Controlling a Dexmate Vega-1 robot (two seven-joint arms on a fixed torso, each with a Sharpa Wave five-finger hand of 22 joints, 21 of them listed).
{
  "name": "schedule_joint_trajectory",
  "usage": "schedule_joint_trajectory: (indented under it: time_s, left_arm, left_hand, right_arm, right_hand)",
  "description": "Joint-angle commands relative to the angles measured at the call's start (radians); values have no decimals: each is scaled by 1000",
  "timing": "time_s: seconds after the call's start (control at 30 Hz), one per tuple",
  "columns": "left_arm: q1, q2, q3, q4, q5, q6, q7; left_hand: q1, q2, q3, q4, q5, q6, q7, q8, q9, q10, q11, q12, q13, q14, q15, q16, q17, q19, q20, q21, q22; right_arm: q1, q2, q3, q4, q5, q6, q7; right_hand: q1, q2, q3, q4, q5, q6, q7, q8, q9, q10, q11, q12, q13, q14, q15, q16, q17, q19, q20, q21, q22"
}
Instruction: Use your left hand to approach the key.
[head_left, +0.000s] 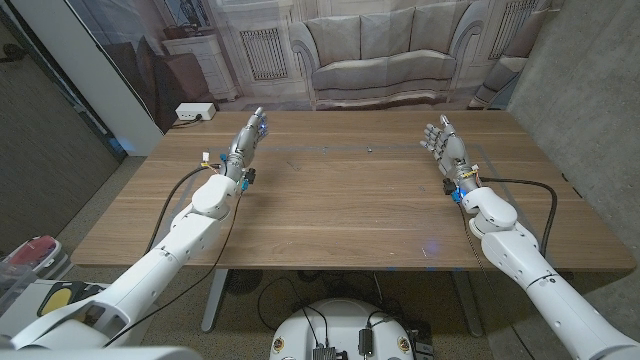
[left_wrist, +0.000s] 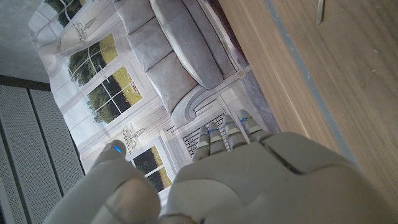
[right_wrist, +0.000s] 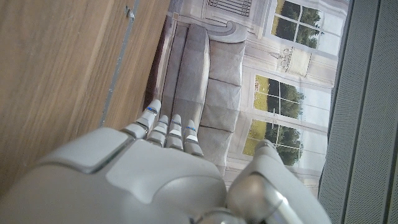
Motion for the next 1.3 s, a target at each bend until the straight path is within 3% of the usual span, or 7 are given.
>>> schedule_joint_trajectory:
  time_s: [0.03,0.5,0.9,1.3]
  left_arm:
    - [-29,14,20,-8,87,35,66]
    - [-22,40,57,-82,237,112,197]
    - [-31,40,75,-80,322,118,262]
    - [-49,57,102,-102,412,190,307]
  left_hand:
    - [10,1,2,-4,8,13,-4,6,5,15,4,10,4,15,-3,2,4,5,-57,-6,4]
    - [27,8,2,-10,9,42,-7,9,5,46,0,12,4,49,-13,6,4,37,-59,-10,5]
    - [44,18,4,-15,12,70,-14,12,6,77,-3,16,4,75,-17,7,4,57,-62,-15,5]
    - [55,23,5,-19,14,84,-17,12,6,89,-8,15,4,88,-22,7,4,67,-64,-20,6]
  right_arm:
    - [-21,-2,9,-12,13,9,4]
    - [-46,-13,27,-45,26,0,2]
    - [-52,-14,32,-56,25,-2,-4]
    - [-53,-5,30,-51,24,10,-10]
  right_hand:
    - [-5,1,-6,-1,-5,14,0,-4,2,11,3,3,5,11,-1,4,6,11,-21,-4,5]
    - [-5,2,-7,-2,-5,16,-1,-5,2,16,5,3,5,15,0,3,6,15,-19,-9,5]
    - [-5,3,-9,-3,-5,18,0,-5,2,19,5,1,5,18,0,1,5,18,-17,-14,5]
    - [-5,4,-10,-4,-5,21,0,-5,2,24,5,1,5,23,2,1,5,22,-16,-18,5]
